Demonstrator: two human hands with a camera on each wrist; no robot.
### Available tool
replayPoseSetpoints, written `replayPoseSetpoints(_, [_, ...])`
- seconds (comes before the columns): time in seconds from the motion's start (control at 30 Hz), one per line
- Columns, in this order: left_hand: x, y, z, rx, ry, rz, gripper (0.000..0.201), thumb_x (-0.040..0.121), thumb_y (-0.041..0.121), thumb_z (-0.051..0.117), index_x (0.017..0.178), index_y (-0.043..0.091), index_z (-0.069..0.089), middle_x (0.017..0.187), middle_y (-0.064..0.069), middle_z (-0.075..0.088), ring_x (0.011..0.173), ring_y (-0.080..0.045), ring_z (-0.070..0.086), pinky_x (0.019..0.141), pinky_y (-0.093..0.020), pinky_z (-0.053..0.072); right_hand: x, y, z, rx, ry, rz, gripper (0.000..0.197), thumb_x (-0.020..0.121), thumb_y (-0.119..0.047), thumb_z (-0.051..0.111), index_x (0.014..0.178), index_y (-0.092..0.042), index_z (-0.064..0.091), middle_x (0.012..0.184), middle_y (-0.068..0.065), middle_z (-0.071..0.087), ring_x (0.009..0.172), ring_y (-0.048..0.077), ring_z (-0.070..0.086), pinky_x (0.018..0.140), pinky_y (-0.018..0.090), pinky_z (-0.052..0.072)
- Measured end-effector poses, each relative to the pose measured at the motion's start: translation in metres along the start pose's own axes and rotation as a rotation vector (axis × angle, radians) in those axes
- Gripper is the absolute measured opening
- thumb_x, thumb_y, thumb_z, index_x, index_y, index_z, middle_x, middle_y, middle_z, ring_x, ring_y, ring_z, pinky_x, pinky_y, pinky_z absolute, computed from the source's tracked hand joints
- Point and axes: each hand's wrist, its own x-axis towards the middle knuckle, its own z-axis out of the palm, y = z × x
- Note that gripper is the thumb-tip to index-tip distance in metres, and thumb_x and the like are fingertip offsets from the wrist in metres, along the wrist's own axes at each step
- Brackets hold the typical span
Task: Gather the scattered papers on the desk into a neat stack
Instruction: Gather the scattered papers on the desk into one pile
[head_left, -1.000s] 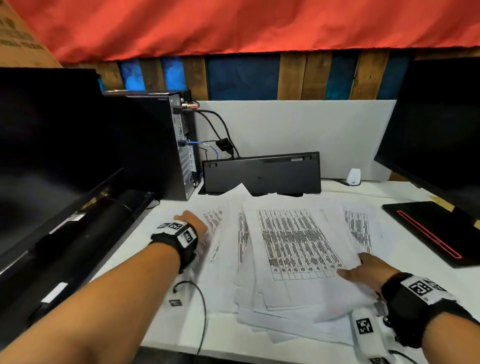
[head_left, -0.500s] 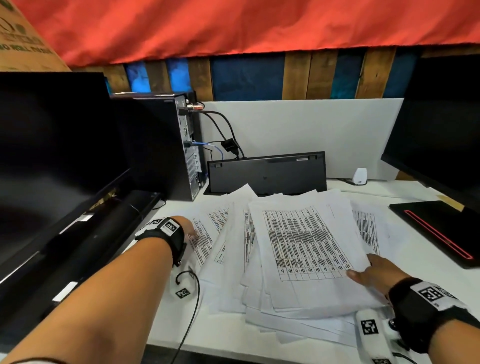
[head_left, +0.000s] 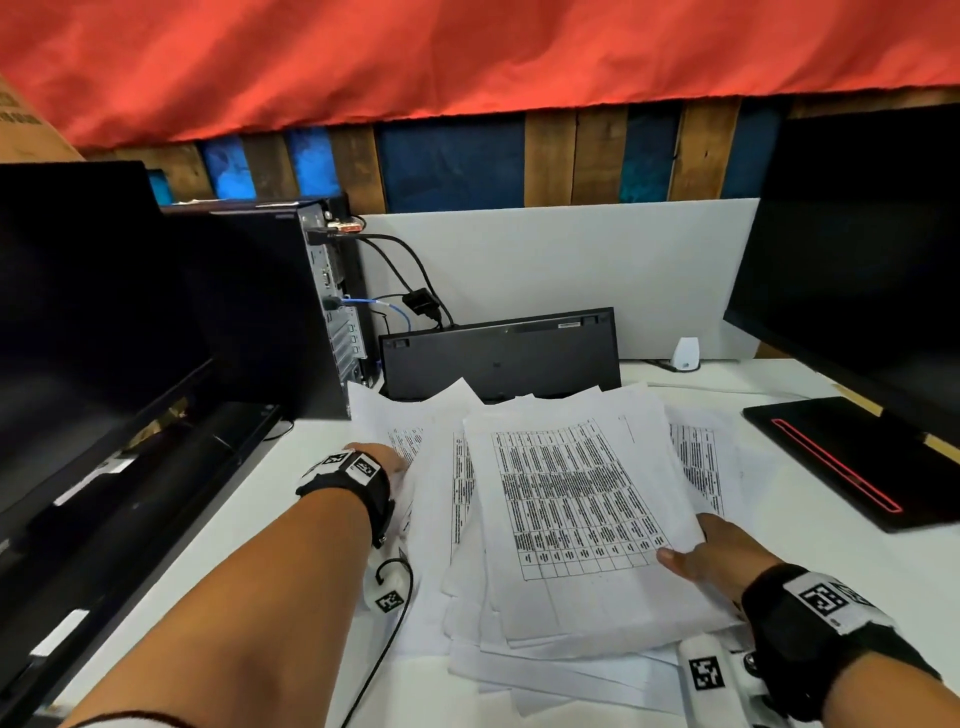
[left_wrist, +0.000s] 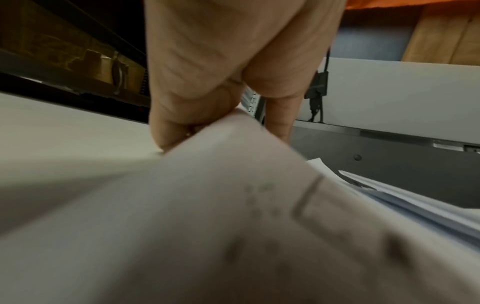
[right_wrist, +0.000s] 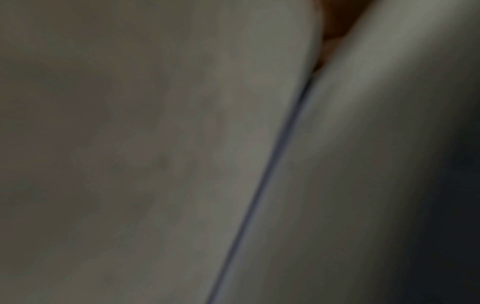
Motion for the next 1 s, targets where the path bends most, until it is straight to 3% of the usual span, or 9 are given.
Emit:
replayPoseSetpoints(0.07, [0.003, 0.002, 0.004, -0.027, 0.034, -0.005, 0.055, 0.098, 0.045, 0.045, 0.142, 0.011, 0.047, 0.148, -0.011, 0.044, 0.135, -0.028, 0.044, 0.113, -0.03, 0.035, 0.0, -0.001, 0.0, 0.016, -0.008, -0.006, 0.035, 0.084, -0.017, 0.07, 0.11, -0.006, 0.05, 0.119, 0.012, 0.059, 0.097, 0.021, 0.05, 0.08, 0.023, 0.037])
replayPoseSetpoints(0.17, [-0.003, 0.002, 0.001, -0.16, 0.117, 0.053, 0.045, 0.102, 0.039, 0.036, 0.135, 0.013, 0.053, 0.139, -0.009, 0.054, 0.128, -0.027, 0.052, 0.105, -0.029, 0.04, -0.001, -0.001, -0.001, 0.034, -0.02, 0.005, 0.046, 0.084, -0.017, 0.07, 0.122, -0.002, 0.05, 0.123, 0.012, 0.057, 0.1, 0.021, 0.049, 0.083, 0.024, 0.037])
replayPoseSetpoints(0.27, [-0.003, -0.006, -0.014, -0.42, 0.233, -0.02, 0.037, 0.097, 0.025, 0.053, 0.127, 0.005, 0.058, 0.129, -0.014, 0.062, 0.117, -0.032, 0.059, 0.095, -0.033, 0.048, -0.001, -0.001, -0.002, 0.042, -0.019, 0.01, 0.052, 0.083, -0.018, 0.071, 0.127, -0.001, 0.047, 0.13, 0.013, 0.055, 0.113, 0.026, 0.052, 0.091, 0.026, 0.041])
replayPoseSetpoints(0.33, [-0.006, -0.014, -0.032, -0.559, 0.385, -0.022, 0.03, 0.089, 0.011, 0.06, 0.118, 0.001, 0.061, 0.116, -0.019, 0.066, 0.106, -0.036, 0.064, 0.083, -0.037, 0.053, -0.002, -0.002, -0.001, 0.028, -0.026, 0.023, 0.059, 0.083, -0.021, 0.071, 0.132, 0.0, 0.044, 0.135, 0.012, 0.051, 0.121, 0.027, 0.05, 0.095, 0.026, 0.038])
replayPoseSetpoints(0.43, [-0.024, -0.03, -0.075, -0.554, 0.638, 0.091, 0.022, 0.089, 0.008, 0.052, 0.107, 0.002, 0.062, 0.101, -0.019, 0.066, 0.097, -0.038, 0.065, 0.072, -0.036, 0.047, -0.007, -0.007, -0.002, 0.041, -0.012, 0.032, 0.054, 0.084, -0.018, 0.07, 0.128, 0.001, 0.046, 0.132, 0.013, 0.053, 0.108, 0.023, 0.05, 0.088, 0.023, 0.037])
replayPoseSetpoints(0.63, [-0.081, -0.038, -0.167, -0.561, 1.047, 0.336, 0.021, 0.089, 0.016, 0.05, 0.103, 0.004, 0.059, 0.105, -0.024, 0.065, 0.098, -0.04, 0.062, 0.081, -0.043, 0.05, -0.013, -0.015, -0.001, 0.002, 0.003, 0.088, 0.053, 0.085, -0.026, 0.069, 0.125, 0.0, 0.046, 0.13, 0.014, 0.053, 0.119, 0.026, 0.05, 0.08, 0.02, 0.032])
replayPoseSetpoints(0.7, [-0.088, -0.032, -0.184, -0.716, 1.026, 0.406, 0.026, 0.088, 0.014, 0.054, 0.11, 0.002, 0.06, 0.112, -0.021, 0.066, 0.104, -0.035, 0.063, 0.086, -0.039, 0.049, -0.016, -0.018, -0.001, 0.009, 0.022, 0.107, 0.054, 0.085, -0.028, 0.068, 0.125, 0.0, 0.046, 0.131, 0.014, 0.052, 0.119, 0.026, 0.05, 0.081, 0.02, 0.033])
replayPoseSetpoints(0.8, [-0.088, -0.009, -0.168, -0.875, 0.788, 0.48, 0.031, 0.087, 0.006, 0.062, 0.117, 0.0, 0.063, 0.113, -0.015, 0.067, 0.103, -0.027, 0.064, 0.082, -0.032, 0.049, -0.023, -0.025, 0.0, 0.013, 0.038, 0.139, 0.06, 0.087, -0.033, 0.065, 0.132, -0.001, 0.042, 0.138, 0.013, 0.047, 0.127, 0.026, 0.046, 0.09, 0.023, 0.036])
replayPoseSetpoints(1.0, [-0.069, 0.044, -0.024, -0.713, 0.255, 0.374, 0.03, 0.086, 0.003, 0.061, 0.115, -0.003, 0.062, 0.114, -0.022, 0.066, 0.107, -0.035, 0.063, 0.08, -0.034, 0.049, -0.033, -0.027, -0.003, 0.066, 0.034, 0.105, 0.056, 0.098, -0.014, 0.043, 0.148, -0.001, 0.022, 0.14, 0.021, 0.046, 0.126, 0.034, 0.044, 0.101, 0.029, 0.036])
